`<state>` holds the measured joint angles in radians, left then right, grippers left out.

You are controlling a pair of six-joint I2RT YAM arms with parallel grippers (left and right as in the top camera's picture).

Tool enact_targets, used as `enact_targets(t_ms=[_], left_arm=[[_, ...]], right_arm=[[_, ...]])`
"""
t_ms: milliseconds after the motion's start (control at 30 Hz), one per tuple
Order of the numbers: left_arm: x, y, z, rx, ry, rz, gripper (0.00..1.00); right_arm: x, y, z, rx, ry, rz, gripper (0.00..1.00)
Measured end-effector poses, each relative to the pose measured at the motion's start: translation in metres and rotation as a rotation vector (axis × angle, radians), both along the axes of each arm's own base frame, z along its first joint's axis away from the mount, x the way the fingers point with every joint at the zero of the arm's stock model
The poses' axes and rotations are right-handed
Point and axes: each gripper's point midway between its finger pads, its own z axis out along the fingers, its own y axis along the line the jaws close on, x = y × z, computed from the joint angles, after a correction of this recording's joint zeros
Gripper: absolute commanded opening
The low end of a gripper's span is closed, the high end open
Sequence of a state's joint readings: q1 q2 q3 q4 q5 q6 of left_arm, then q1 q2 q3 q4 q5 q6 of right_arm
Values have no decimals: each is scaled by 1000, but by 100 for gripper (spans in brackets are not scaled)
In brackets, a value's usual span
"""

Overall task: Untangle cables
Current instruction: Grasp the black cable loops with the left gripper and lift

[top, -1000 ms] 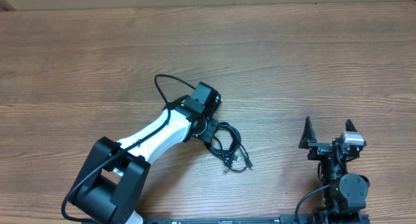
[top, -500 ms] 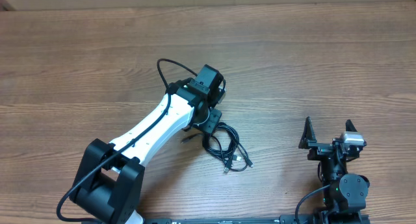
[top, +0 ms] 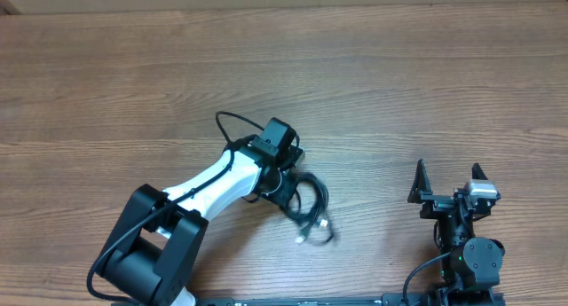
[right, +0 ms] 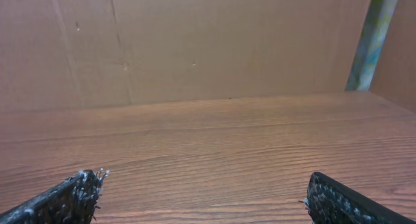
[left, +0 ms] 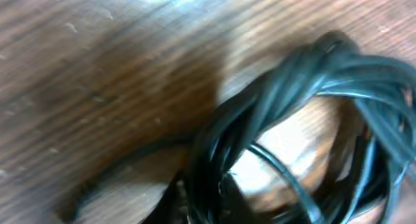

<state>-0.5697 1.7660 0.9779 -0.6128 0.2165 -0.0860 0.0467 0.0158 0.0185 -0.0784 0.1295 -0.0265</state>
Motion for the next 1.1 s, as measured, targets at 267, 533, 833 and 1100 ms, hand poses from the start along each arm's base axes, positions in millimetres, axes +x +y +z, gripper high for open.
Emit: enact_targets(t_ms=[267, 533, 833, 1100], left_arm=[[-11, 5, 19, 42, 93, -3, 4], [27, -3, 98, 13, -52, 41, 4], [13, 70, 167, 190, -243, 343, 4], [-7, 90, 163, 128, -286, 550, 4]], right_arm=[[0, 0, 0, 0, 0, 0, 100], [0, 0, 0, 0, 0, 0, 100], [0, 0, 0, 1, 0, 0, 100], [0, 0, 0, 0, -1, 0, 100]])
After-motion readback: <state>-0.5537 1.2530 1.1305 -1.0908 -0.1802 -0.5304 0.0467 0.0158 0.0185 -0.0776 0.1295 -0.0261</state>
